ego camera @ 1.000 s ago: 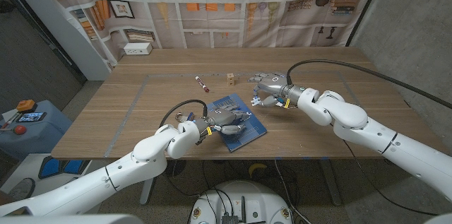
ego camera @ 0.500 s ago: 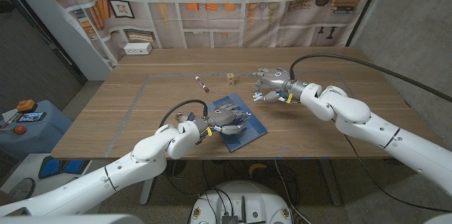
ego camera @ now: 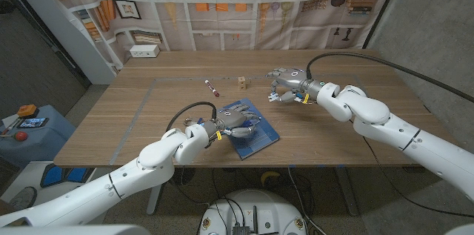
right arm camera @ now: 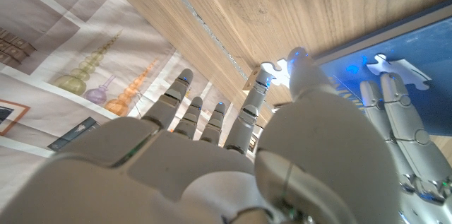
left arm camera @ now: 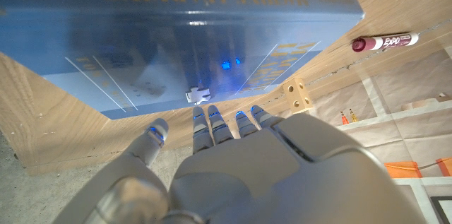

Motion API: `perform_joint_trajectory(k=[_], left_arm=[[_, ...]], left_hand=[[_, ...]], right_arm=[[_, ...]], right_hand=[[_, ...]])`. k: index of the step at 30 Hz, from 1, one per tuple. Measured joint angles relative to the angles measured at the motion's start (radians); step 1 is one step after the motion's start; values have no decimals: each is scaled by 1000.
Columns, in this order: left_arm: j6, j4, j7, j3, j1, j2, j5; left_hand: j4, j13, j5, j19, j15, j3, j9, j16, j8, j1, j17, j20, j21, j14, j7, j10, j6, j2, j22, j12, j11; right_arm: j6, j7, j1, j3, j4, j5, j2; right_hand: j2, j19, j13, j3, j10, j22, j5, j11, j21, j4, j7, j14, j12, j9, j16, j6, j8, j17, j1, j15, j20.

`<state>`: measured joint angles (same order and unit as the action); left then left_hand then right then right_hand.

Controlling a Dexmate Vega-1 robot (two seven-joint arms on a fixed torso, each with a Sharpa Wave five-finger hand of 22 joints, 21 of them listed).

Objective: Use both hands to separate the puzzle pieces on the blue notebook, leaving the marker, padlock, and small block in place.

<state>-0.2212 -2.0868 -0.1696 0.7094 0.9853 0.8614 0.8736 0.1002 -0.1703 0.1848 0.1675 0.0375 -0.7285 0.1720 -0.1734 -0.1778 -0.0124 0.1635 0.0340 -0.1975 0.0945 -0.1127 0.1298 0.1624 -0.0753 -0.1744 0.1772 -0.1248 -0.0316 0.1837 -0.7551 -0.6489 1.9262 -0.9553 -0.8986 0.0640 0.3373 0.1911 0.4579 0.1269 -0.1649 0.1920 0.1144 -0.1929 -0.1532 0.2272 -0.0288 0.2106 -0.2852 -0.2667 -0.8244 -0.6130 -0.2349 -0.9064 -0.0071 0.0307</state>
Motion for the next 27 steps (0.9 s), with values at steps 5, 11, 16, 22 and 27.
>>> perform_joint_trajectory(k=[5, 11, 16, 22, 27], left_arm=[[-12, -5, 15, -10, 9, -6, 0], [-35, -11, 45, -26, 25, -17, -16], [-59, -21, 74, -45, 43, -25, -35], [-98, -31, 134, -78, 76, -42, -77], [-133, -38, 205, -106, 104, -57, -129]], left_hand=[[0, 0, 0, 0, 0, 0, 0, 0, 0, 0, 0, 0, 0, 0, -5, -5, -5, 0, 0, 0, -5], [-6, 0, 0, 0, 0, 2, 0, 0, 0, 0, 0, 0, -6, 0, -5, -5, -5, 0, 0, 0, -5], [-8, 0, 0, 0, -5, 0, 0, 0, 0, 0, 0, 0, -10, -5, -6, -5, -6, 0, 0, 0, -6], [-8, 0, 0, -7, -2, 0, 0, 0, 0, -4, 0, 0, -13, -9, -11, -11, -11, 3, 0, 0, -11], [-12, 0, 0, -13, -2, -4, 0, 0, 0, -8, 0, 5, -13, -9, -11, -11, -11, 0, 2, 0, -11]], right_arm=[[-5, 9, 16, -8, -14, -6, 7], [-15, 16, 30, -12, -26, -11, 10], [-22, 18, 36, -11, -30, -10, 7], [-32, 26, 47, -7, -40, -6, 1], [-44, 33, 57, -6, -54, -5, -1]], right_hand=[[0, 0, 2, 0, 0, 0, 0, 0, 0, 0, 0, 0, 0, 3, 0, 0, 3, 0, 0, 0, 0], [0, 0, 2, 0, 0, 0, 0, 0, 0, 0, -4, 0, 0, 4, 0, 4, 4, 0, 0, 0, 0], [11, 0, 2, 0, 0, 0, 0, 0, 0, 0, -7, 0, 0, 4, 0, 7, 4, 0, 11, 0, 0], [11, 0, 2, -4, 0, 0, 0, 0, 0, 4, -2, 0, 0, 4, 0, 13, 4, 0, 10, 0, 0], [11, 0, 2, -4, 0, 0, 0, 0, 0, 4, -2, 0, 0, 4, 0, 12, 4, 0, 10, 0, 0]])
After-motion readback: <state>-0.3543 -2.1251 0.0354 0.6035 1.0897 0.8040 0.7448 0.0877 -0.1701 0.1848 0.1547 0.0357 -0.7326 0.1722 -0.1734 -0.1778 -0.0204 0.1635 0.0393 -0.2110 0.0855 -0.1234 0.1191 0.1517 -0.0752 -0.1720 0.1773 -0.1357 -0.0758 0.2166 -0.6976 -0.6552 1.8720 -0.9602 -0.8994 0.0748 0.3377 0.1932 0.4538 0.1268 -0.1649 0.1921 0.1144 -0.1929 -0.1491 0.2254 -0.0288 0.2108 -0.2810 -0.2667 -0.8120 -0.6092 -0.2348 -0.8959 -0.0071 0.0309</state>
